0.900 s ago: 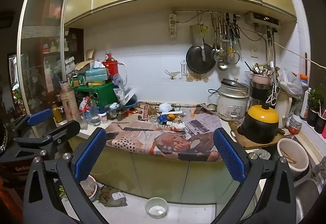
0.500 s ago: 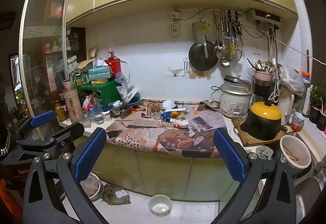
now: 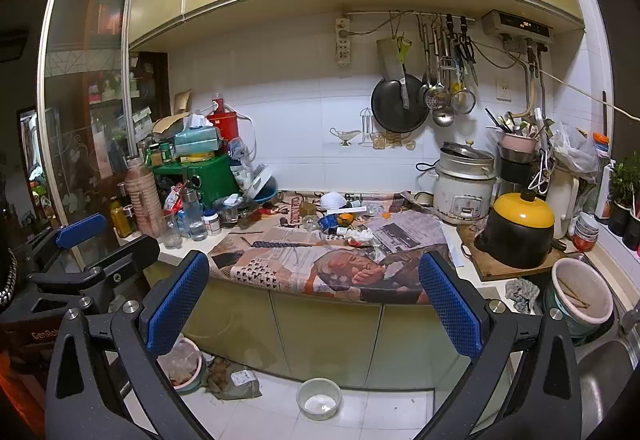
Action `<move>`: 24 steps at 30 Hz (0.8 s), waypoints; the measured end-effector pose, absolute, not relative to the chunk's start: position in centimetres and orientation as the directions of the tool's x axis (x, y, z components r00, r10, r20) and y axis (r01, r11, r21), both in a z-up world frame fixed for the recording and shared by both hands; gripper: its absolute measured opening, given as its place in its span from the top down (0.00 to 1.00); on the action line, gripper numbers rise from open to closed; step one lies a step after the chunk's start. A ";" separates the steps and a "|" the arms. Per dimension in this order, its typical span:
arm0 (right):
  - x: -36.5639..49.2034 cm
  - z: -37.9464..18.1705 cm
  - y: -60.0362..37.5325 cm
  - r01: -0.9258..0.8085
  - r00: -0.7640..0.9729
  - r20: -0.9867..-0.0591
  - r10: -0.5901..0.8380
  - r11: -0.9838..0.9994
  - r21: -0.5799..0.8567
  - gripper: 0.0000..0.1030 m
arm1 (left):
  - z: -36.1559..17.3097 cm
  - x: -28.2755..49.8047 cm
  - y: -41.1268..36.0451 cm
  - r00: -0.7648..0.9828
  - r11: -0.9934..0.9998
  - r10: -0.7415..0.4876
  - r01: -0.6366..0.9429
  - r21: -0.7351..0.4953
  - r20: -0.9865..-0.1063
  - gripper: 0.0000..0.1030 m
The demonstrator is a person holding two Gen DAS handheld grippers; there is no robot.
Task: Collect trash
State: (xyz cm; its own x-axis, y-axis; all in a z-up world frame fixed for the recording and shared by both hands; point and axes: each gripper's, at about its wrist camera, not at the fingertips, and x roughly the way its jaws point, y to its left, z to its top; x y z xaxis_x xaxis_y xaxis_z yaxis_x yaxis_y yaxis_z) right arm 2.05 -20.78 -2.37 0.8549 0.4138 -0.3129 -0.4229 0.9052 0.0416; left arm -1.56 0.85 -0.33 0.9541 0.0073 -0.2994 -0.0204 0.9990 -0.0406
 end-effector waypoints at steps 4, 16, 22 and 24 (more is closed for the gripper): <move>2.1 -2.3 -20.8 -0.423 0.855 -0.313 0.415 0.905 0.043 0.00 | -0.1 -1.6 0.7 0.953 0.999 0.007 -0.022 -0.044 -0.304 0.00; 1.9 -2.5 -21.1 -0.423 0.854 -0.316 0.414 0.905 0.041 0.00 | -0.4 -1.6 0.5 0.953 0.999 0.006 -0.021 -0.045 -0.303 0.00; 1.9 -2.6 -21.2 -0.423 0.853 -0.317 0.414 0.905 0.041 0.00 | -0.4 -1.6 0.5 0.953 0.999 0.006 -0.021 -0.047 -0.303 0.00; 1.8 -2.7 -21.2 -0.422 0.853 -0.319 0.412 0.905 0.040 0.00 | -0.4 -1.6 0.5 0.953 0.999 0.007 -0.022 -0.047 -0.303 0.00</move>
